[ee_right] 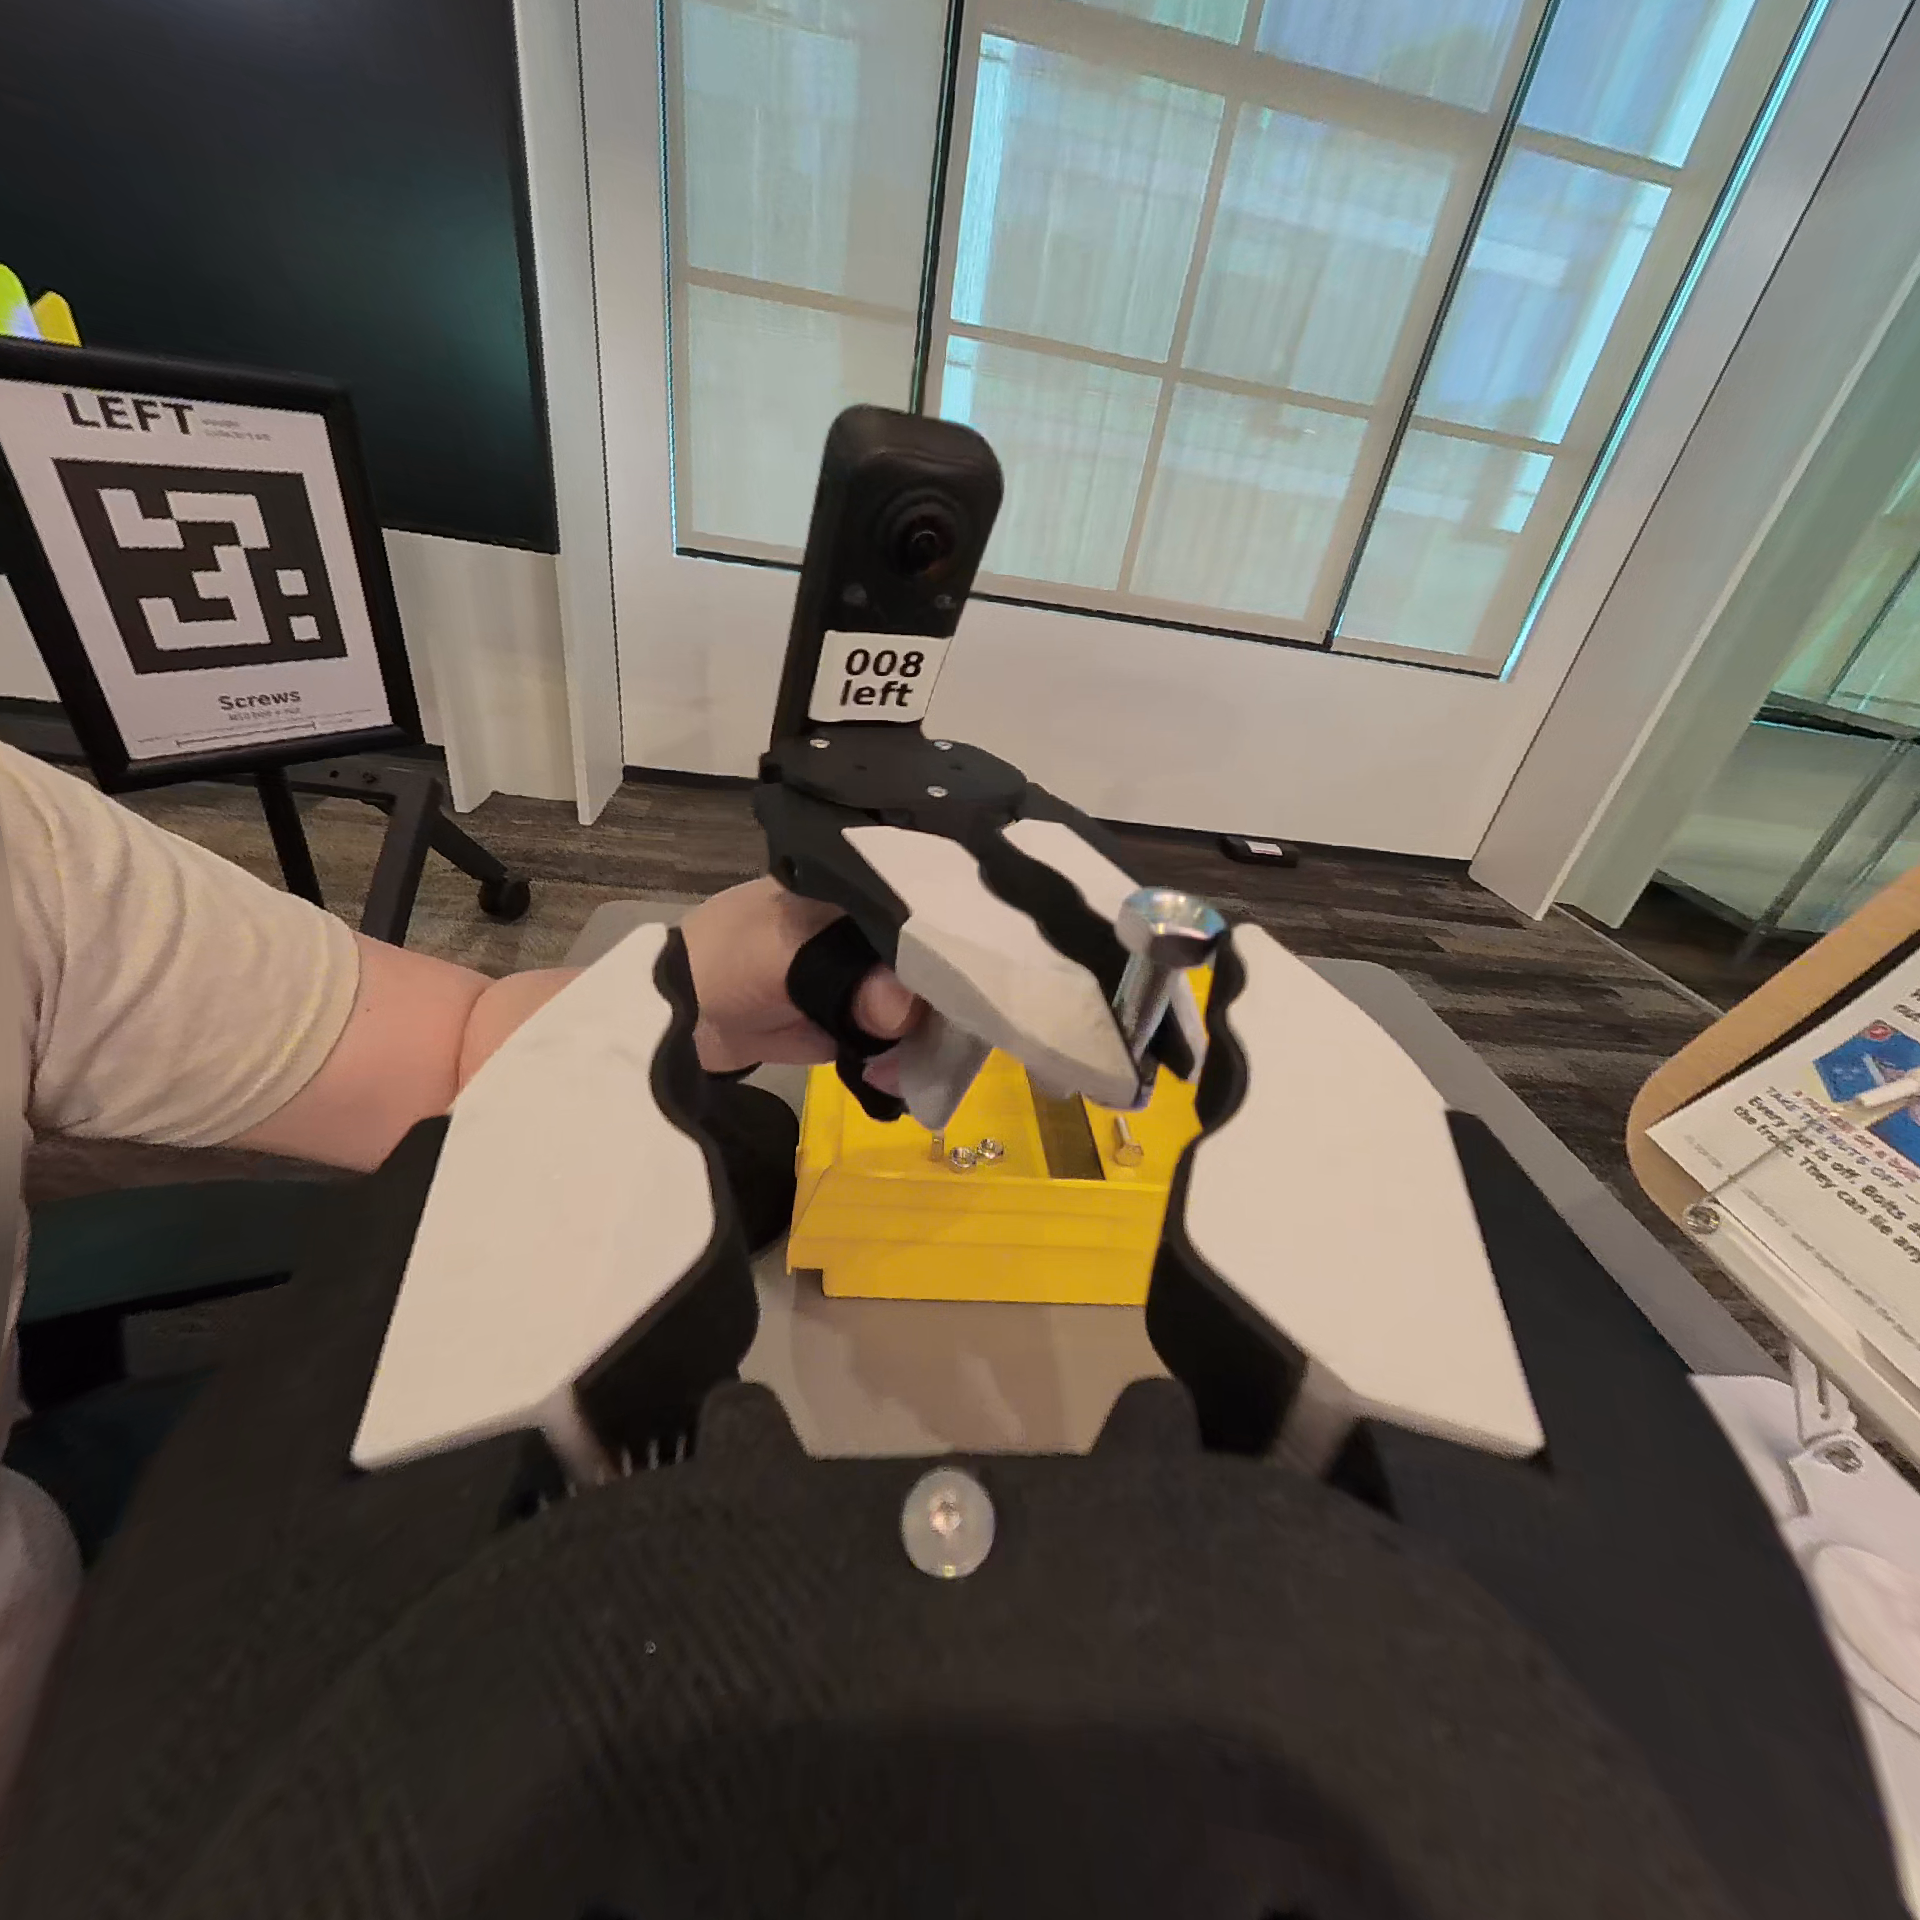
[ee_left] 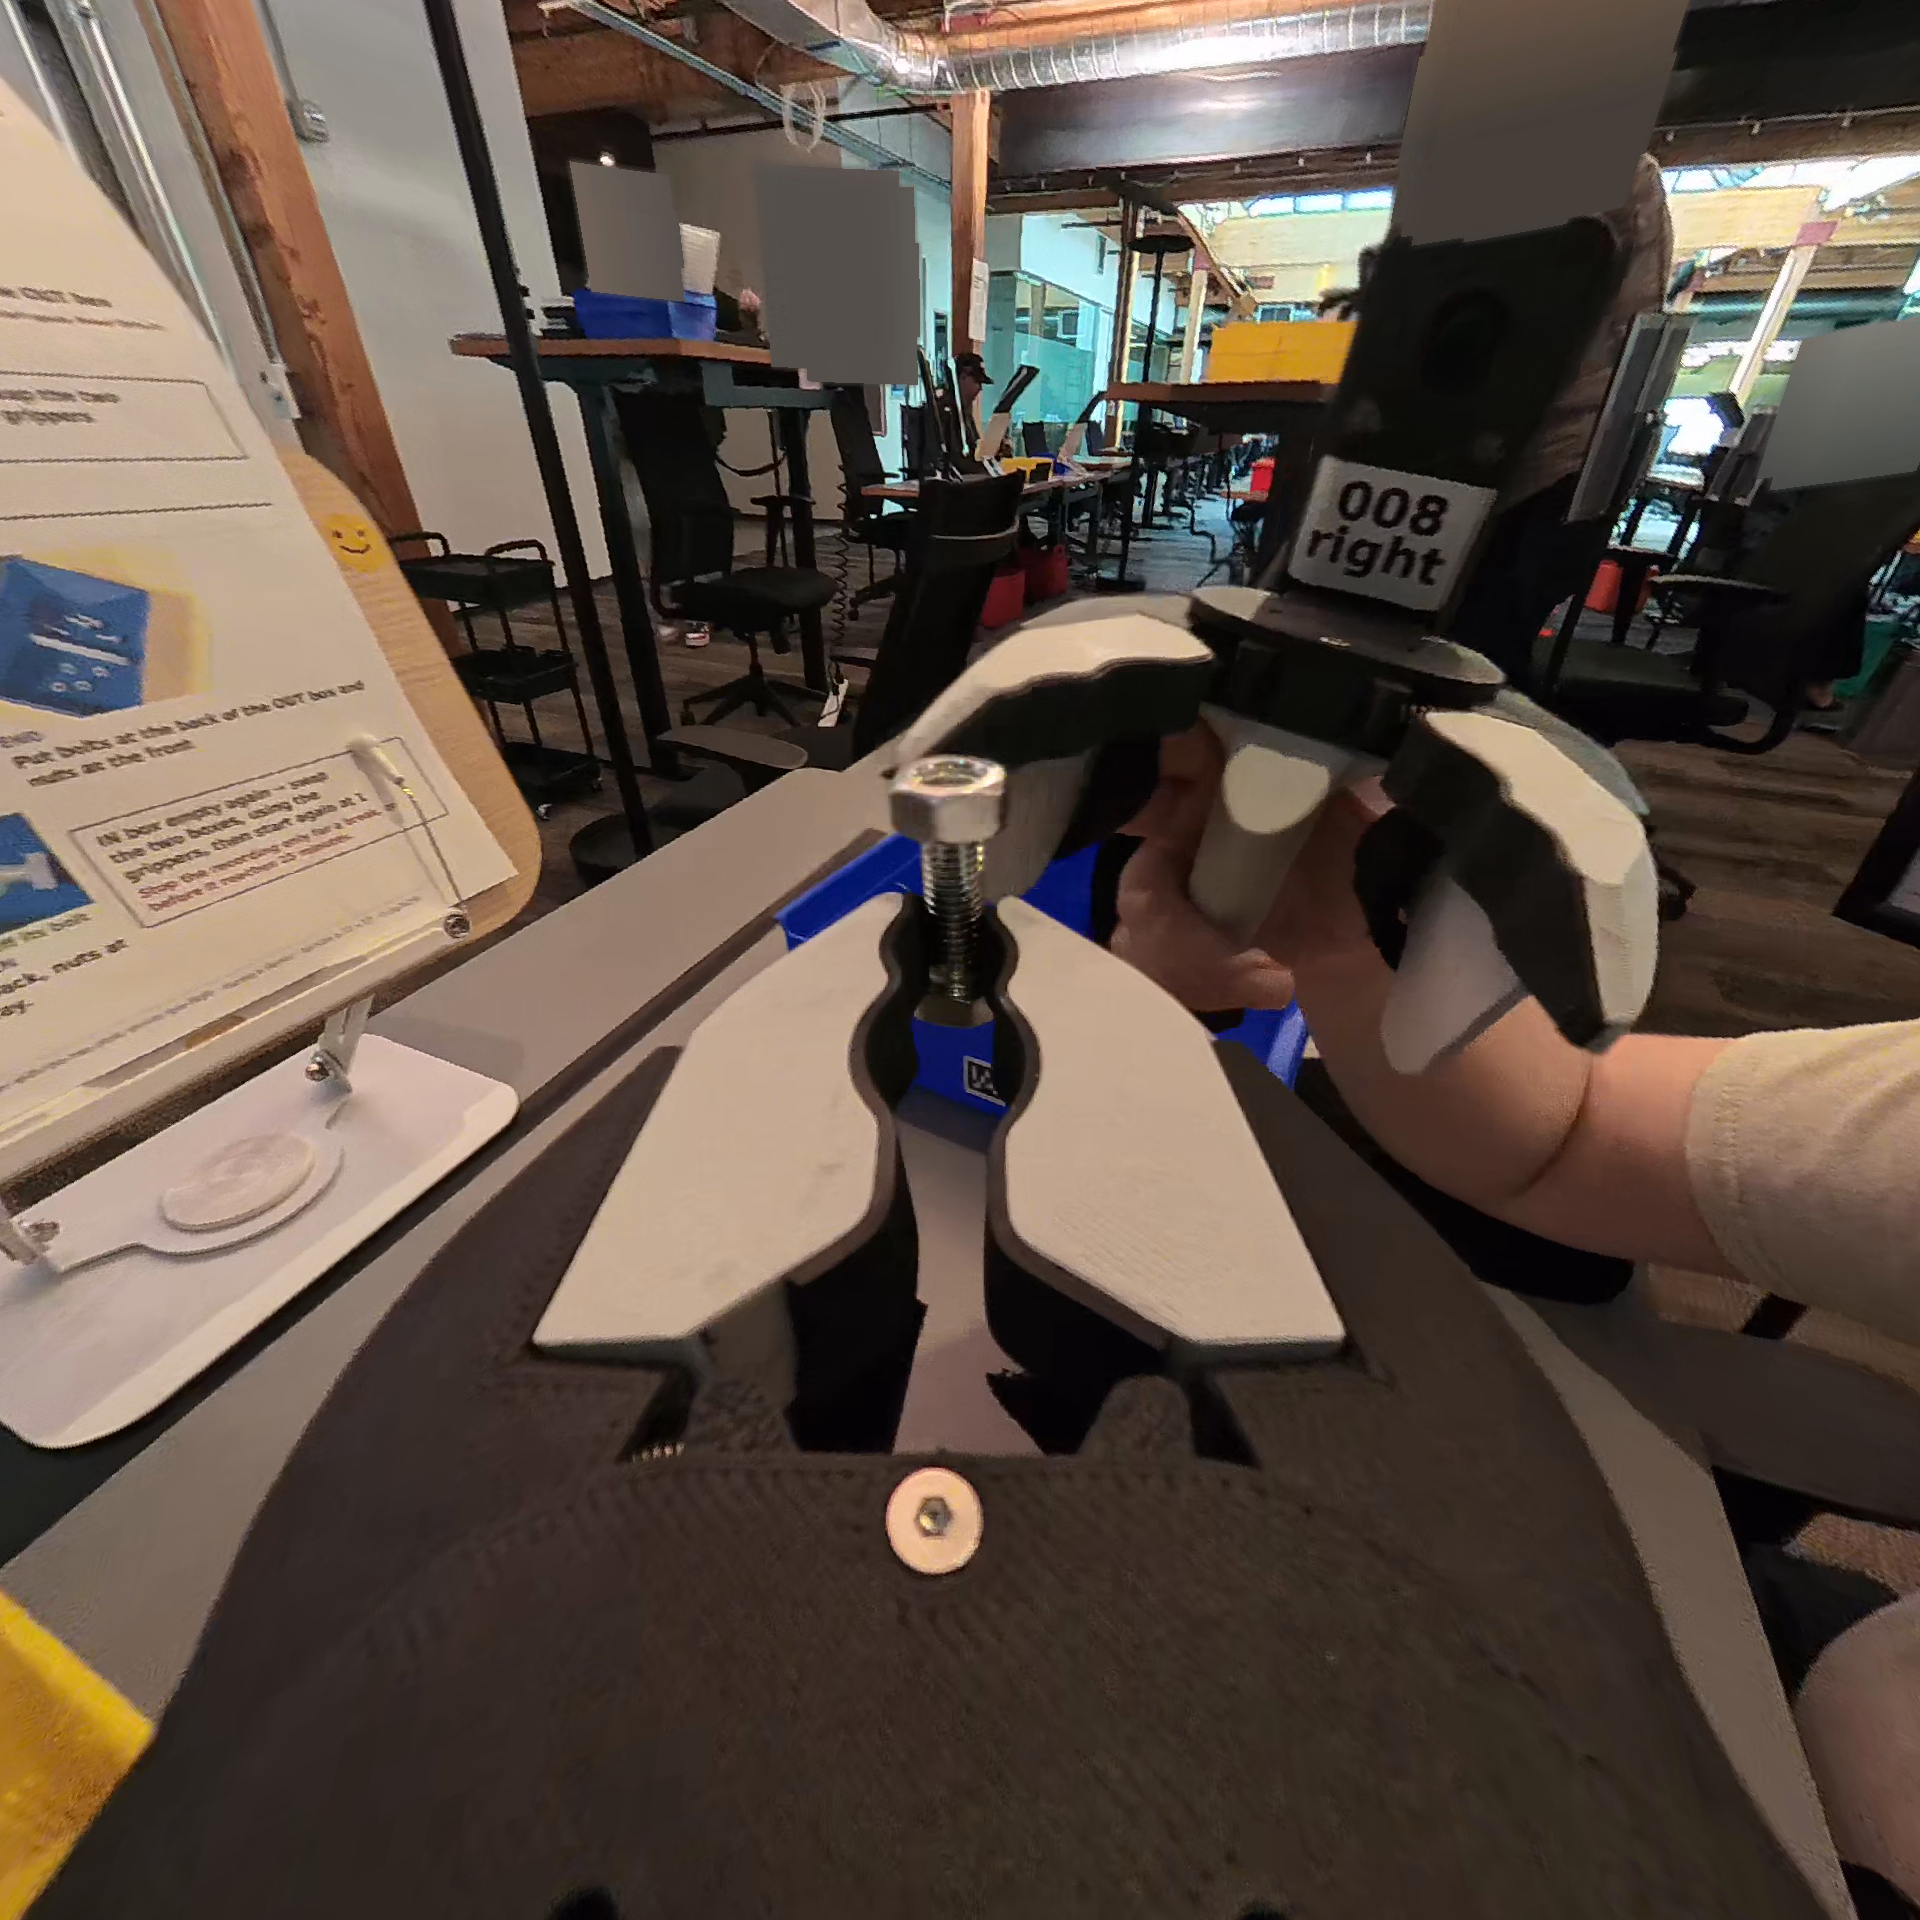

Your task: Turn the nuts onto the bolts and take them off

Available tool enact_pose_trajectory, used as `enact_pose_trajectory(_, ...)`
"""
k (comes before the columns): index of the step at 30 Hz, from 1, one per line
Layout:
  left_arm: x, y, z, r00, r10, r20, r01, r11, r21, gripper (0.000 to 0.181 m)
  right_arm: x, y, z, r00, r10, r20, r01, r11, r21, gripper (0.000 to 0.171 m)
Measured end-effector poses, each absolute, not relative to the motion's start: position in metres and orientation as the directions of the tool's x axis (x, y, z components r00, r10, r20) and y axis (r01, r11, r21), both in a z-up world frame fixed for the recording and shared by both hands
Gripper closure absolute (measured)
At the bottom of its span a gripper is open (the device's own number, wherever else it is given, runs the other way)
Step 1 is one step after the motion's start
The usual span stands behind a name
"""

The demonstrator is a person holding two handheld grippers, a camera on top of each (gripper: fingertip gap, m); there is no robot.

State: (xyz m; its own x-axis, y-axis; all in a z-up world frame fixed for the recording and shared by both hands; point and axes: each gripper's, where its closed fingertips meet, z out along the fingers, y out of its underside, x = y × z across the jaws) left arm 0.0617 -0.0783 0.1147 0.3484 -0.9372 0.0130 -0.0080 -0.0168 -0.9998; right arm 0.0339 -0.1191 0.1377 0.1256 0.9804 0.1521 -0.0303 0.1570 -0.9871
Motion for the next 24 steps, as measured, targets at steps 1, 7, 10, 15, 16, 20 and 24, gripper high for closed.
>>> enact_pose_trajectory(1, 0.058, -0.076, 0.117, 0.356, -0.934, 0.025, 0.005, -0.025, -1.000, 0.172, 0.036, -0.121, 0.138, 0.120, 0.979, 0.163, -0.017, 0.166, -0.986, 0.078)
enact_pose_trajectory(7, 0.069, -0.089, 0.115, 0.278, -0.960, 0.020, -0.003, -0.022, -1.000, 0.172, 0.037, -0.110, 0.140, 0.162, 0.978, 0.128, -0.056, 0.139, -0.989, 0.079)
enact_pose_trajectory(10, 0.082, -0.098, 0.107, 0.246, -0.969, -0.029, -0.050, 0.018, -0.999, 0.172, 0.028, -0.116, 0.133, 0.108, 0.989, 0.097, -0.046, 0.102, -0.994, 0.078)
enact_pose_trajectory(15, 0.063, -0.079, 0.114, 0.346, -0.938, -0.015, -0.019, 0.009, -1.000, 0.172, 0.033, -0.121, 0.131, 0.124, 0.976, 0.179, 0.038, 0.175, -0.984, 0.072)
enact_pose_trajectory(16, 0.057, -0.074, 0.117, 0.368, -0.930, -0.008, -0.003, 0.007, -1.000, 0.172, 0.035, -0.124, 0.133, 0.114, 0.974, 0.193, 0.035, 0.191, -0.981, 0.077)
enact_pose_trajectory(20, 0.058, -0.079, 0.120, 0.330, -0.944, 0.008, 0.014, -0.004, -1.000, 0.172, 0.039, -0.119, 0.140, 0.162, 0.968, 0.189, 0.010, 0.190, -0.982, 0.080)
enact_pose_trajectory(24, 0.082, -0.104, 0.111, 0.209, -0.978, -0.022, -0.034, 0.015, -0.999, 0.172, 0.030, -0.114, 0.135, 0.165, 0.973, 0.159, -0.026, 0.166, -0.986, 0.079)
